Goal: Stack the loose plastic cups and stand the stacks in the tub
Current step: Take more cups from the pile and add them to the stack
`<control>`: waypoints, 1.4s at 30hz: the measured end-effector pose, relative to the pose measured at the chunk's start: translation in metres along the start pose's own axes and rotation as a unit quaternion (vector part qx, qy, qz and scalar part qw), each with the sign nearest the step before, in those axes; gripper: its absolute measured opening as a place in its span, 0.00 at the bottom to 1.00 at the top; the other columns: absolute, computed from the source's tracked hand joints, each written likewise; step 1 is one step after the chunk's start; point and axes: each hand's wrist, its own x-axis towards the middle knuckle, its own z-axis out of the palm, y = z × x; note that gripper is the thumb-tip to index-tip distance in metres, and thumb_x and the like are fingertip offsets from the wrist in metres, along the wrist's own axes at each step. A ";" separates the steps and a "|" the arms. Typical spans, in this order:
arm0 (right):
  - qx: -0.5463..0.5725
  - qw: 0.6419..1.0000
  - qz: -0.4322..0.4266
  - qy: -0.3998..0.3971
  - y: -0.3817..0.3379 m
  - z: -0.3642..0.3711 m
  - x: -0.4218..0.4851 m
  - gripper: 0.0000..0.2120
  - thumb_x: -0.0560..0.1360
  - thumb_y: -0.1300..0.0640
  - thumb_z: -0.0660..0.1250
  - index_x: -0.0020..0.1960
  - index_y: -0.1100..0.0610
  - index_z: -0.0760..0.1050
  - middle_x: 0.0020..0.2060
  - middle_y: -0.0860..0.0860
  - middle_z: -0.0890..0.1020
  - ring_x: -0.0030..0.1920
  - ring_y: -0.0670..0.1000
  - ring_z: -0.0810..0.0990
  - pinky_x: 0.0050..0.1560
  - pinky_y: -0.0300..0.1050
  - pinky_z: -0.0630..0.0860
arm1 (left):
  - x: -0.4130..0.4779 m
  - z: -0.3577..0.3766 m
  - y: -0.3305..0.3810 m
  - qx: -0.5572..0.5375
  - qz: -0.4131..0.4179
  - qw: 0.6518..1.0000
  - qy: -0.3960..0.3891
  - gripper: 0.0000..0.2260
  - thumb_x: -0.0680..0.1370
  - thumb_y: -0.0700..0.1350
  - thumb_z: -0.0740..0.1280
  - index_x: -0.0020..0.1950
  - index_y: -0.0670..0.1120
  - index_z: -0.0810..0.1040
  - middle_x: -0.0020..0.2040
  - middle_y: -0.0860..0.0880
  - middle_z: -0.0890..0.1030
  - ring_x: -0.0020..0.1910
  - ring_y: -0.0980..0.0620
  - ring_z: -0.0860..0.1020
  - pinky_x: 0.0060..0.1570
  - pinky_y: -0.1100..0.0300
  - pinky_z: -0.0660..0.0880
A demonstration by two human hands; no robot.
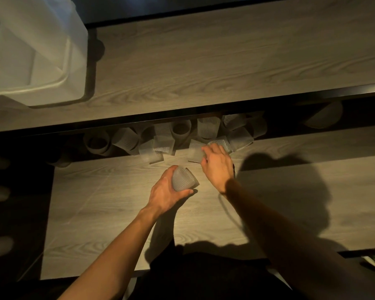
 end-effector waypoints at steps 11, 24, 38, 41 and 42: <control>-0.010 0.985 0.048 -0.165 -0.022 -0.006 0.027 0.35 0.75 0.44 0.69 0.77 0.47 0.57 0.68 0.55 0.68 0.66 0.57 0.70 0.65 0.55 0.72 | 0.004 -0.007 -0.001 -0.004 -0.023 1.000 0.006 0.43 0.63 0.59 0.82 0.72 0.53 0.65 0.64 0.54 0.74 0.60 0.54 0.73 0.59 0.55 0.73; 0.372 0.904 0.130 -0.165 -0.014 -0.007 -0.044 0.27 0.79 0.41 0.63 0.76 0.44 0.61 0.69 0.49 0.73 0.66 0.50 0.74 0.59 0.47 0.76 | -0.002 0.011 0.014 -0.026 -0.003 1.000 0.013 0.35 0.67 0.61 0.79 0.64 0.54 0.63 0.55 0.53 0.76 0.51 0.52 0.78 0.47 0.54 0.78; 0.394 0.901 0.134 -0.125 0.003 -0.025 -0.056 0.25 0.79 0.43 0.66 0.72 0.51 0.71 0.60 0.47 0.80 0.57 0.44 0.78 0.51 0.32 0.74 | 0.000 0.026 0.045 -0.090 0.013 0.996 0.019 0.36 0.69 0.62 0.78 0.69 0.51 0.64 0.55 0.56 0.74 0.51 0.55 0.77 0.43 0.62 0.74; 0.288 0.943 0.070 -0.153 0.016 -0.025 -0.062 0.27 0.81 0.38 0.56 0.76 0.49 0.67 0.71 0.48 0.72 0.66 0.47 0.74 0.65 0.48 0.73 | -0.001 0.027 0.052 -0.064 0.025 0.998 0.000 0.36 0.69 0.62 0.77 0.69 0.50 0.64 0.56 0.54 0.73 0.52 0.52 0.76 0.46 0.58 0.74; 0.262 0.954 0.056 -0.137 0.023 -0.025 -0.064 0.27 0.81 0.38 0.56 0.75 0.49 0.67 0.71 0.48 0.71 0.65 0.48 0.74 0.65 0.49 0.74 | -0.001 0.029 0.056 -0.055 0.030 0.998 -0.008 0.37 0.69 0.62 0.77 0.70 0.50 0.64 0.56 0.53 0.73 0.52 0.51 0.76 0.46 0.57 0.74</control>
